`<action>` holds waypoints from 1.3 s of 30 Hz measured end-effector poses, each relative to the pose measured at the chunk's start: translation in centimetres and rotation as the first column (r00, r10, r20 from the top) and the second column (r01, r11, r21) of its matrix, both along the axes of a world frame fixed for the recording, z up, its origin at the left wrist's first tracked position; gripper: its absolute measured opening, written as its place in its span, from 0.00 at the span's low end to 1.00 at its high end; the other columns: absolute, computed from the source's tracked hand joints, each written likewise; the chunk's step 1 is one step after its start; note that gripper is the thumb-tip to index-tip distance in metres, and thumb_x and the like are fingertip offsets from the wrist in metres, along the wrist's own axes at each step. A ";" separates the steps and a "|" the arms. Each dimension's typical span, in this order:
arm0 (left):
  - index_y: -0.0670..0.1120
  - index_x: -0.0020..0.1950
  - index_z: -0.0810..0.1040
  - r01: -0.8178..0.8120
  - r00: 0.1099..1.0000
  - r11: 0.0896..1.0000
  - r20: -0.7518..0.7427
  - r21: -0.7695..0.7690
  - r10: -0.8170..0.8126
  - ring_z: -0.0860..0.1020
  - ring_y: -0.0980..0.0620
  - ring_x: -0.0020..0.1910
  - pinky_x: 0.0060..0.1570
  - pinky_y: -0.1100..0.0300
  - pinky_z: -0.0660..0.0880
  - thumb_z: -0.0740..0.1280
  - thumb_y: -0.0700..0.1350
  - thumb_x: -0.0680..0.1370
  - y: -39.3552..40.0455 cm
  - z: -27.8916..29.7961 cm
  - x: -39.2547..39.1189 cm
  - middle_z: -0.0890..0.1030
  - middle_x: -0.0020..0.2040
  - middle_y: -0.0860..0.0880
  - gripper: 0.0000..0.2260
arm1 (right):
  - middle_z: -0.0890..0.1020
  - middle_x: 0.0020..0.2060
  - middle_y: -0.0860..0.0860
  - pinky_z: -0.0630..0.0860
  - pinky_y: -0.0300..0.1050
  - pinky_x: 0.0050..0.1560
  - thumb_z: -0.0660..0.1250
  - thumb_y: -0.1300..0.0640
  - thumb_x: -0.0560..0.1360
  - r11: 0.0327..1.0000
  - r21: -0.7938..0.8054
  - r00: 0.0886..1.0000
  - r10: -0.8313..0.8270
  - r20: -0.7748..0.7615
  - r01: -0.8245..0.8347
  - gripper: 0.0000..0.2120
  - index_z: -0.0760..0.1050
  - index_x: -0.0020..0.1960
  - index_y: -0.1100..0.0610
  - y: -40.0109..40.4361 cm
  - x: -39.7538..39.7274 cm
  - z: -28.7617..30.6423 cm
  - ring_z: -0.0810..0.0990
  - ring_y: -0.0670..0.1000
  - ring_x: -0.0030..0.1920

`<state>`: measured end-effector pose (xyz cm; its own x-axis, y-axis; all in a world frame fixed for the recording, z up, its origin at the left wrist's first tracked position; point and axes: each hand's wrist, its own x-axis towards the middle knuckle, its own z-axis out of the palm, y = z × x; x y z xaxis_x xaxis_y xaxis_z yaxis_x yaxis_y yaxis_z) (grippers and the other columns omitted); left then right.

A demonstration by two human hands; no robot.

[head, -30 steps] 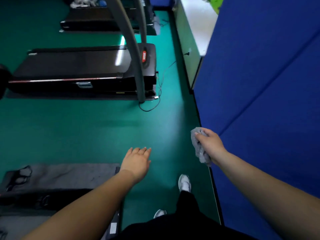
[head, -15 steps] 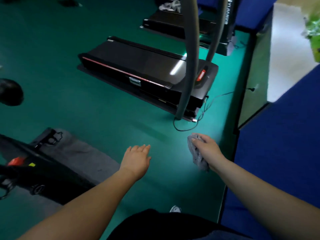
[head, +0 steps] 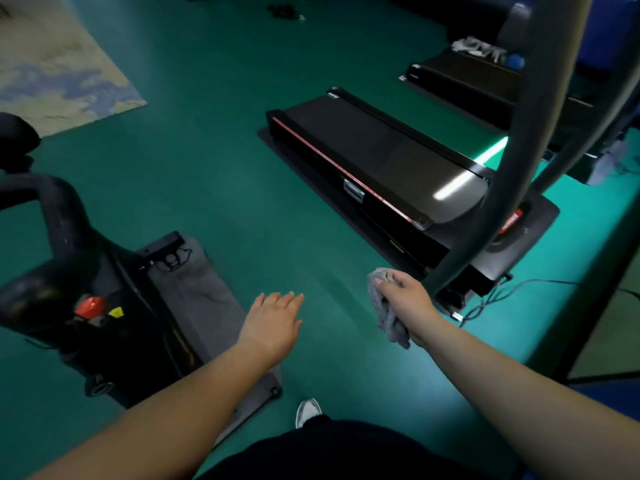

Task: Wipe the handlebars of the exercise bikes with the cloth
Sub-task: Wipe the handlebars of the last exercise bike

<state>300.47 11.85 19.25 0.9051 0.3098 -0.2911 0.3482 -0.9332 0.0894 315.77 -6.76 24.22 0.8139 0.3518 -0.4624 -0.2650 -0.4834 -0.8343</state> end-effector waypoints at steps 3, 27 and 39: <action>0.50 0.77 0.54 -0.060 0.998 0.998 -0.003 0.017 0.060 0.60 0.48 0.74 0.73 0.49 0.53 0.53 0.53 0.82 2.5 0.3 1.5 0.60 0.76 0.51 0.24 | 0.83 0.49 0.50 0.76 0.45 0.50 0.66 0.55 0.77 0.999 0.003 0.999 0.038 -0.012 -0.038 0.08 0.79 0.55 0.49 2.9 2.2 -0.2 0.81 0.51 0.49; 0.49 0.77 0.55 -0.896 0.443 0.443 0.006 -0.025 0.896 0.60 0.48 0.74 0.73 0.50 0.55 0.52 0.54 0.82 8.9 -0.2 5.0 0.61 0.76 0.50 0.24 | 0.82 0.40 0.52 0.75 0.46 0.45 0.65 0.56 0.77 0.433 -0.099 0.432 0.901 0.030 -0.896 0.06 0.79 0.48 0.56 32.0 13.4 -1.7 0.78 0.52 0.39; 0.51 0.78 0.53 -0.986 0.167 0.167 0.003 -0.005 0.986 0.58 0.47 0.74 0.74 0.49 0.52 0.51 0.55 0.82 10.8 0.1 0.1 0.58 0.77 0.50 0.24 | 0.83 0.49 0.46 0.73 0.36 0.46 0.63 0.51 0.79 0.129 0.035 0.131 0.989 0.072 -0.991 0.10 0.79 0.58 0.50 42.1 3.5 -0.5 0.79 0.43 0.46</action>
<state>300.58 22.62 19.36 -0.1526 0.9449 -0.2895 0.9778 0.1870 0.0949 319.25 35.36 23.76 -0.2537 0.8853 -0.3898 0.4229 -0.2609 -0.8678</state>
